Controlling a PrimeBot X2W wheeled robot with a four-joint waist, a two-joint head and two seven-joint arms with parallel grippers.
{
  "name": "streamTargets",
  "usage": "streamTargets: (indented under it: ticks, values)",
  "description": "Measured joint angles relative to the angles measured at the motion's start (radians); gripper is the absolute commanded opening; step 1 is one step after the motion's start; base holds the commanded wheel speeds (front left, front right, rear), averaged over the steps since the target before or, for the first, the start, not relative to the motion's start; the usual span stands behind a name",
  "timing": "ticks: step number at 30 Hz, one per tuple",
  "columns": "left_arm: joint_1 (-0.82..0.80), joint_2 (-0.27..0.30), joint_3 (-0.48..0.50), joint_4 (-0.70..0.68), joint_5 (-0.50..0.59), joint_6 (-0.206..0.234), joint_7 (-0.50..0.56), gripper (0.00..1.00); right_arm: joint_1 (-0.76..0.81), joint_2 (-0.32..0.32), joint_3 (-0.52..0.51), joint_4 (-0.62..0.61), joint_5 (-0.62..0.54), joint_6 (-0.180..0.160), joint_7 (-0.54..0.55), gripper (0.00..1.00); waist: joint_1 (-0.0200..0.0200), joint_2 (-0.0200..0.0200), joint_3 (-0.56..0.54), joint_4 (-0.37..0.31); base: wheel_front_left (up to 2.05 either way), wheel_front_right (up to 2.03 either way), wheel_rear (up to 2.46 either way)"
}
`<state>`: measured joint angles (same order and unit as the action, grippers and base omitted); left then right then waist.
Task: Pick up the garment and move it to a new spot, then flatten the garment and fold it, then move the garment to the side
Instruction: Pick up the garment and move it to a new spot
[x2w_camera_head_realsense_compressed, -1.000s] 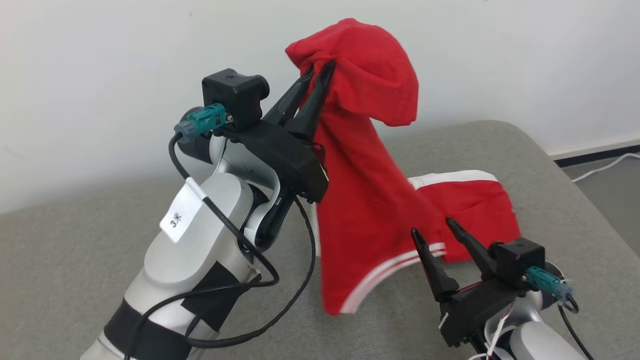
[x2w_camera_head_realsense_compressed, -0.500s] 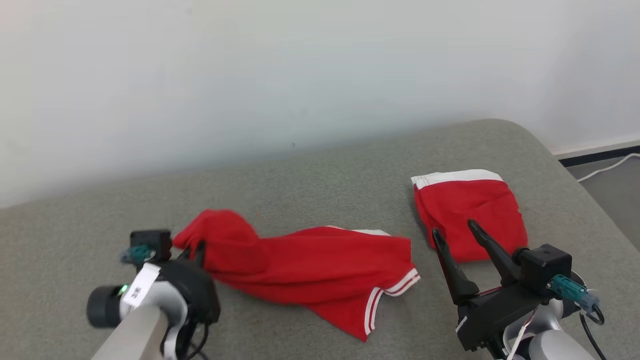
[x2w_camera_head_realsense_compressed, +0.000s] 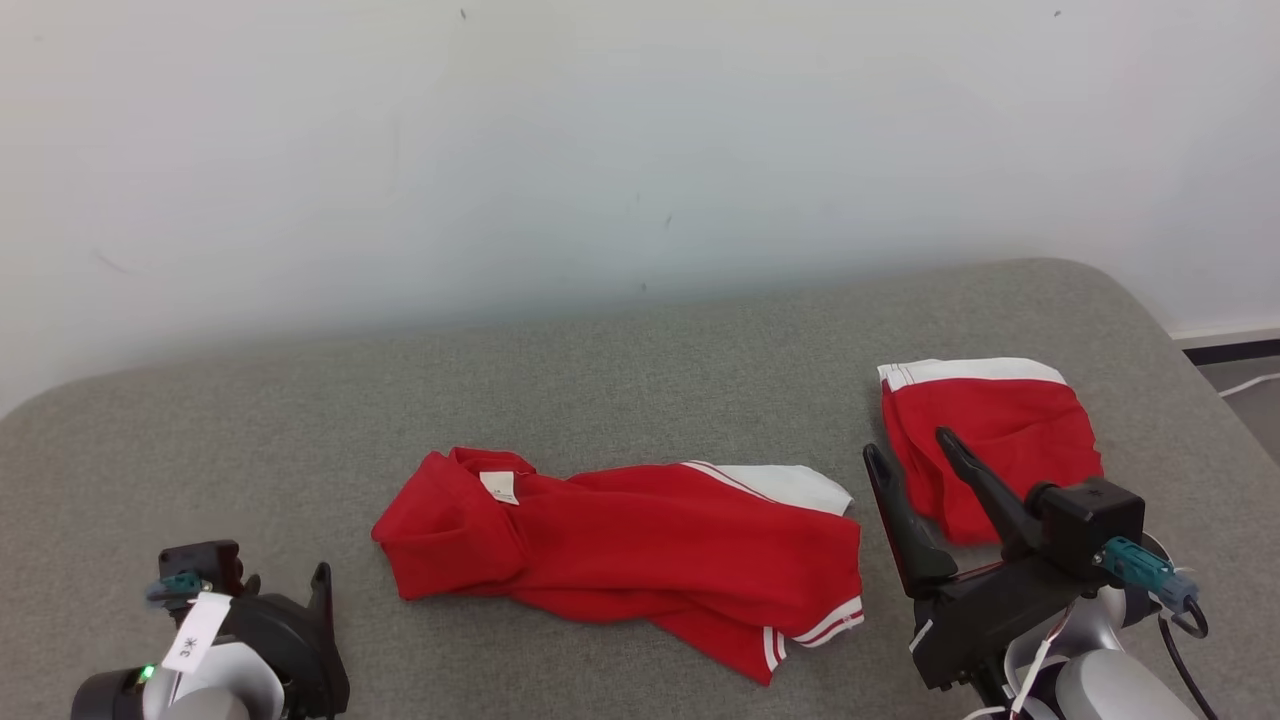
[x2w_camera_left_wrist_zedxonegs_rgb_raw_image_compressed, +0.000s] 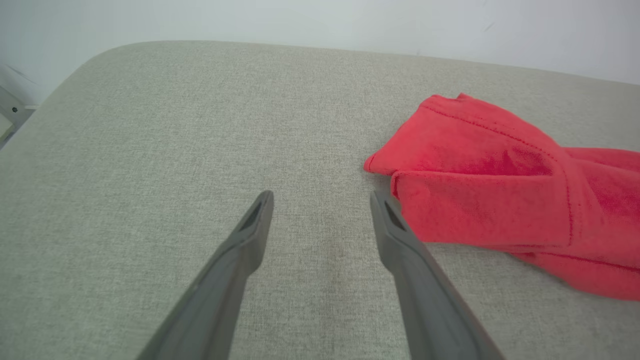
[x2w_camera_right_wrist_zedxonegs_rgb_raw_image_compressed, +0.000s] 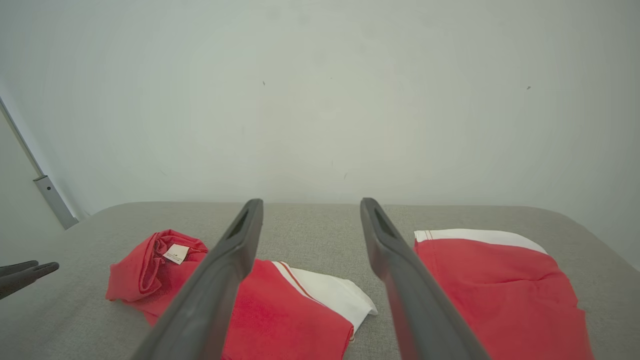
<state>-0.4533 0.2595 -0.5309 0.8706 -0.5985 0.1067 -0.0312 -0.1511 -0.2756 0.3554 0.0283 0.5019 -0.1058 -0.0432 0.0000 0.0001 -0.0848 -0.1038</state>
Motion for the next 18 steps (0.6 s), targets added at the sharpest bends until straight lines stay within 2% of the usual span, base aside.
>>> streamTargets:
  ticks: [5,9,18]
  values:
    - [0.000,-0.008,0.014,-0.030,-0.003,0.007,-0.032,1.00,0.000,0.001,0.000,-0.001,0.000,-0.001,0.001,1.00,0.0000,-0.0001,-0.011,0.006,0.00,0.00,0.00]
    - [-0.006,-0.047,0.007,-0.080,-0.011,0.004,-0.041,1.00,0.002,0.002,0.000,-0.001,0.000,-0.001,0.008,1.00,0.0000,0.0000,-0.018,0.005,0.00,0.00,0.00]
    - [-0.094,-0.136,-0.088,-0.163,0.018,-0.055,-0.012,1.00,0.002,0.016,0.017,-0.001,0.000,-0.001,0.018,1.00,0.0000,0.0000,-0.023,-0.031,0.00,0.00,0.00]
